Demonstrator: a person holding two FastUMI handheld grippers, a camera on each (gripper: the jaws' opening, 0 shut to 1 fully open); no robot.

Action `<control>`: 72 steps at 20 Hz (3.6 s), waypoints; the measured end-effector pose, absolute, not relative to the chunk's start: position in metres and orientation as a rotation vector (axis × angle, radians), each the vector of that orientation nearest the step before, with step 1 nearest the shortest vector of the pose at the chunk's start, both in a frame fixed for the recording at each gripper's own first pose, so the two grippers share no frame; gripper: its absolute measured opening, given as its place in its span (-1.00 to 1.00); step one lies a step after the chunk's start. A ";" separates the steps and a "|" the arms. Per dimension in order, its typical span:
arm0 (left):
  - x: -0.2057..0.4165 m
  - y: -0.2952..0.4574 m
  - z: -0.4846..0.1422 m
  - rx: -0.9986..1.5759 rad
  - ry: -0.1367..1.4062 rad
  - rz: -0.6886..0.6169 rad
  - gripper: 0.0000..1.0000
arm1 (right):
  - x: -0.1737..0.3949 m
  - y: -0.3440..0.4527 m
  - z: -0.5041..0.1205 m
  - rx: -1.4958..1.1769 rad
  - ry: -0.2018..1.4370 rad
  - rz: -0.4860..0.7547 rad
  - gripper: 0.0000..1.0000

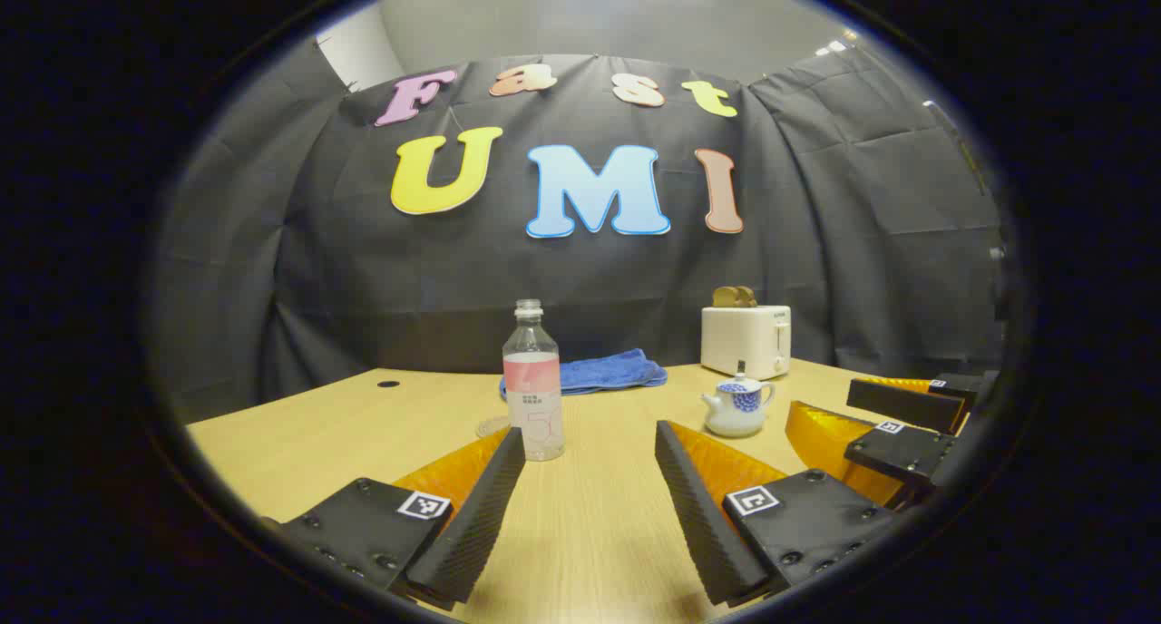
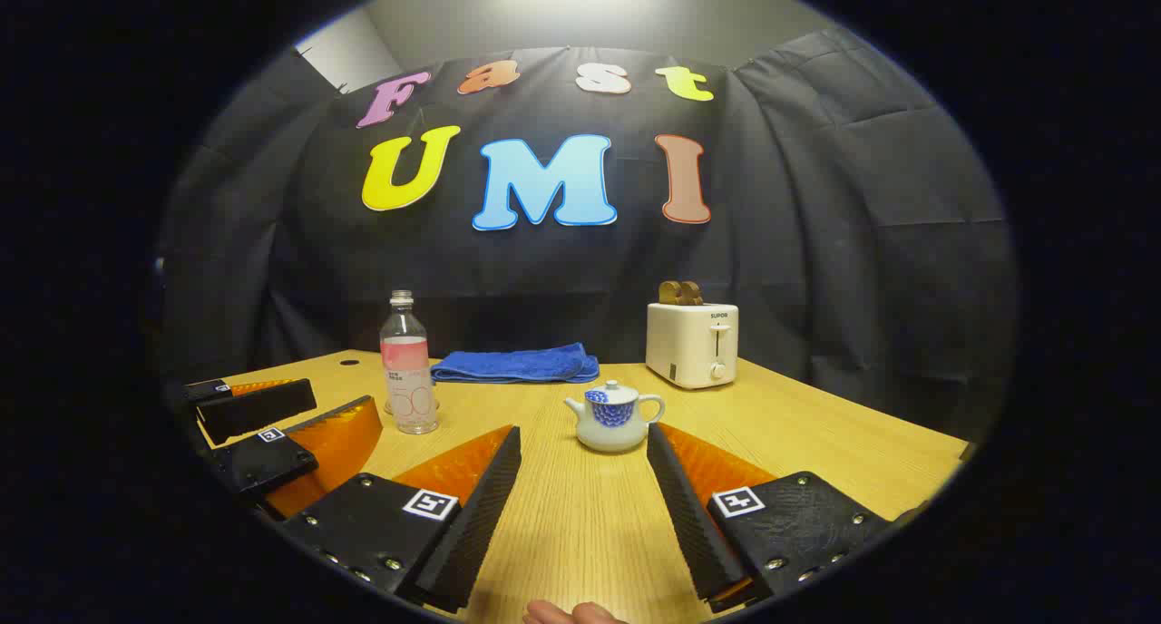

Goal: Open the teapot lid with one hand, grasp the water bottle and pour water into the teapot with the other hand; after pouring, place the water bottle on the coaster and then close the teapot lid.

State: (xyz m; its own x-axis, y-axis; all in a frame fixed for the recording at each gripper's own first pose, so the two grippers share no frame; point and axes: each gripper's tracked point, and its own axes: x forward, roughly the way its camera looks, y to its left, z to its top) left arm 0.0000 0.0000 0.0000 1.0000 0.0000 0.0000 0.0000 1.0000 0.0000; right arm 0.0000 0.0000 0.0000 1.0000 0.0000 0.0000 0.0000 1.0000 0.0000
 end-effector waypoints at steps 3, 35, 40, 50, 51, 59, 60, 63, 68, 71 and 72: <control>0.001 0.006 -0.001 0.001 0.001 0.038 1.00 | 0.000 0.005 -0.001 -0.002 0.000 0.036 0.74; 0.107 0.044 0.043 0.004 -0.031 0.033 1.00 | 0.140 -0.024 0.020 -0.037 0.060 0.034 0.73; 0.128 0.057 0.040 0.007 -0.022 0.040 1.00 | 0.163 -0.026 0.013 -0.033 0.070 0.033 0.73; 0.138 0.072 0.031 -0.042 0.001 0.056 1.00 | 0.180 -0.039 -0.007 -0.046 0.127 -0.014 -0.33; 0.137 0.074 0.033 -0.046 -0.001 0.058 1.00 | 0.182 -0.039 -0.007 -0.052 0.125 -0.012 -0.33; 0.138 0.077 0.024 -0.052 0.018 0.061 1.00 | 0.185 -0.033 -0.006 -0.094 0.120 0.014 -0.86; 0.139 0.077 0.024 -0.053 0.020 0.059 1.00 | 0.184 -0.032 -0.005 -0.088 0.118 0.017 -0.86; 0.140 0.076 0.023 -0.059 0.017 0.055 1.00 | 0.181 -0.032 0.004 -0.095 0.095 0.019 -0.87; 0.151 0.074 0.015 -0.040 0.021 0.066 1.00 | 0.163 -0.021 0.035 -0.097 0.004 0.051 -0.86; 0.164 0.077 0.007 -0.048 0.034 0.073 1.00 | 0.154 -0.014 0.040 -0.143 -0.025 0.068 -0.87; 0.169 0.077 0.004 -0.054 0.042 0.072 1.00 | 0.151 -0.011 0.042 -0.151 -0.034 0.078 -0.87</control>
